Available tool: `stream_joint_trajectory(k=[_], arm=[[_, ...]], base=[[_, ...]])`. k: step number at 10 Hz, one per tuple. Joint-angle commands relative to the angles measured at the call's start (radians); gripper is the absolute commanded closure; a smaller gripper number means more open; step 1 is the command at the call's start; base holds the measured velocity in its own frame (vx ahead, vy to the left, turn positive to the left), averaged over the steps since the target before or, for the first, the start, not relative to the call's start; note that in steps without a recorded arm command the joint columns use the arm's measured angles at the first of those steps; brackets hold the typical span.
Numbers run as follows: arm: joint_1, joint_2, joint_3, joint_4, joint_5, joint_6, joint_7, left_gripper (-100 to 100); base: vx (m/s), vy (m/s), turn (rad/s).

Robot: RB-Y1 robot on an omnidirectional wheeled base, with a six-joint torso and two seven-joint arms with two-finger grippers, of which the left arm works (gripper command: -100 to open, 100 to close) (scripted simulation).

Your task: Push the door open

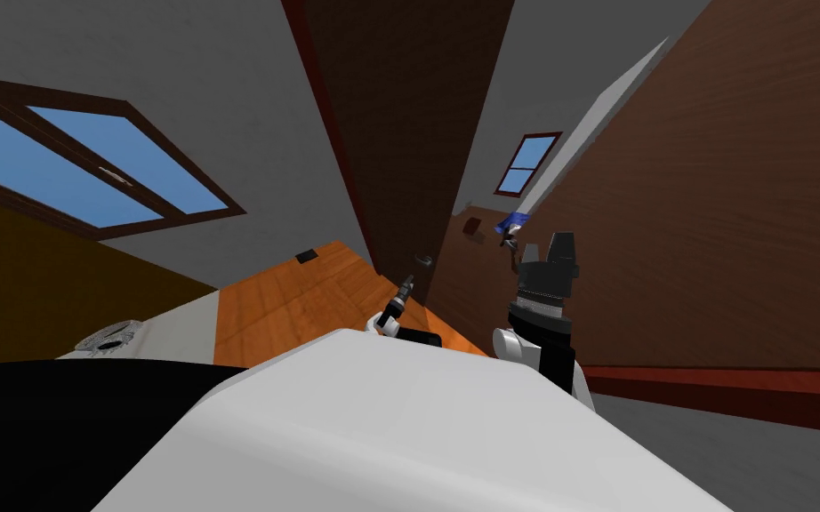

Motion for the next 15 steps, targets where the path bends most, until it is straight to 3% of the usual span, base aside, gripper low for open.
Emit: stream_joint_trajectory(k=[1, 3, 6, 9, 10, 11, 15], arm=[[-0.015, -0.008, -0.016, 0.04, 0.004, -0.009, -0.005, -100], [-0.039, -0.025, -0.038, 0.098, 0.01, -0.022, -0.013, -100], [-0.056, -0.037, -0.054, 0.139, 0.014, -0.031, -0.018, -100], [-0.083, -0.064, -0.079, 0.206, 0.02, -0.045, -0.026, -100], [-0.078, -0.06, -0.072, 0.19, 0.019, -0.04, -0.026, -100], [-0.079, -0.035, -0.068, 0.196, 0.018, -0.044, -0.026, -100], [-0.079, -0.021, -0.058, 0.206, 0.017, -0.054, -0.024, -100]], base=[[0.102, 0.111, -0.087], [0.121, 0.152, -0.105], [0.066, 0.081, -0.064], [0.075, 0.098, -0.083], [0.047, 0.051, -0.026], [0.11, -0.044, -0.035], [0.188, -0.082, -0.028]])
